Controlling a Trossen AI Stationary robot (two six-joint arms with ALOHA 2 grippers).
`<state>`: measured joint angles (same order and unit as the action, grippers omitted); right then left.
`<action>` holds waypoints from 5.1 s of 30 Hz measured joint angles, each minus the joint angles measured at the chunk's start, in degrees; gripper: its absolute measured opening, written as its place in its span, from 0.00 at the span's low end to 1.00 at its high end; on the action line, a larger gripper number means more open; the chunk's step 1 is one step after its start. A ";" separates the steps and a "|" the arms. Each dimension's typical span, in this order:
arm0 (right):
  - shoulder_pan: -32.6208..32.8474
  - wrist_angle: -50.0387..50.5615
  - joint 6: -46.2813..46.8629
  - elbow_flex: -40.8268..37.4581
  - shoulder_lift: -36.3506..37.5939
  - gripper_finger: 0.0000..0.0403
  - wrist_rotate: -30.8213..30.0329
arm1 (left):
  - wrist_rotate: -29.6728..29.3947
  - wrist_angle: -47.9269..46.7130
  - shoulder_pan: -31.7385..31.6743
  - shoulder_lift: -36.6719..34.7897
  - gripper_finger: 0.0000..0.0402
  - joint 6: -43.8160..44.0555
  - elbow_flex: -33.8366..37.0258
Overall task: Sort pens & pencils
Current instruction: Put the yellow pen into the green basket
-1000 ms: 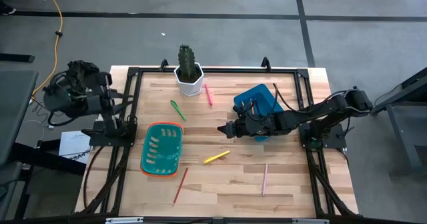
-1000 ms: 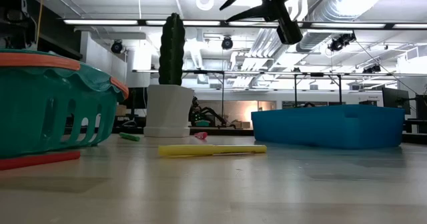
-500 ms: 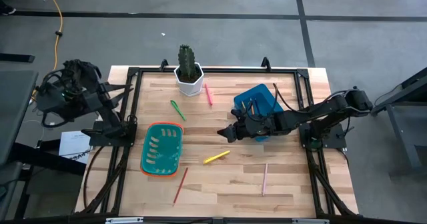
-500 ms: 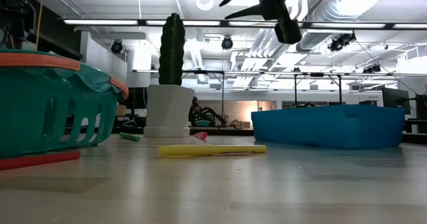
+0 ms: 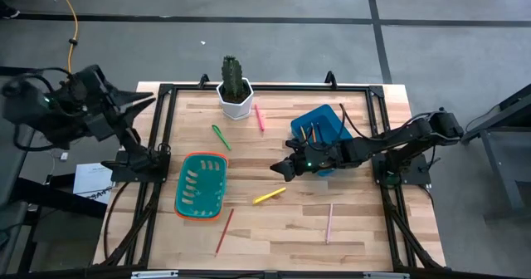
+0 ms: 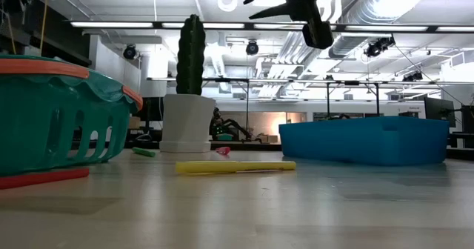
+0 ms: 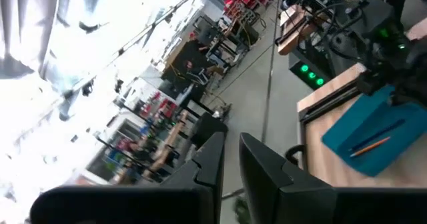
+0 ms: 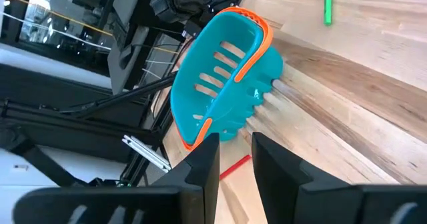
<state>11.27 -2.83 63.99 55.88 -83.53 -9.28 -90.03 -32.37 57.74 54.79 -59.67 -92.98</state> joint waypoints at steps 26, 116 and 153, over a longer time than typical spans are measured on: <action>-0.02 0.02 -3.02 0.00 0.02 0.20 2.39 | 0.05 -6.89 -39.24 4.24 0.09 -9.58 -10.43; 1.77 51.47 -33.85 49.38 -35.00 0.20 14.48 | 97.07 4.83 -52.59 -40.82 0.09 82.41 67.71; -0.50 65.63 -49.49 56.04 -47.84 0.20 16.33 | 96.41 0.31 -52.48 -44.17 0.09 83.54 67.66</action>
<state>10.76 62.80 14.51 111.92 -131.37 7.05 6.38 -32.05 5.26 10.61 23.86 -25.32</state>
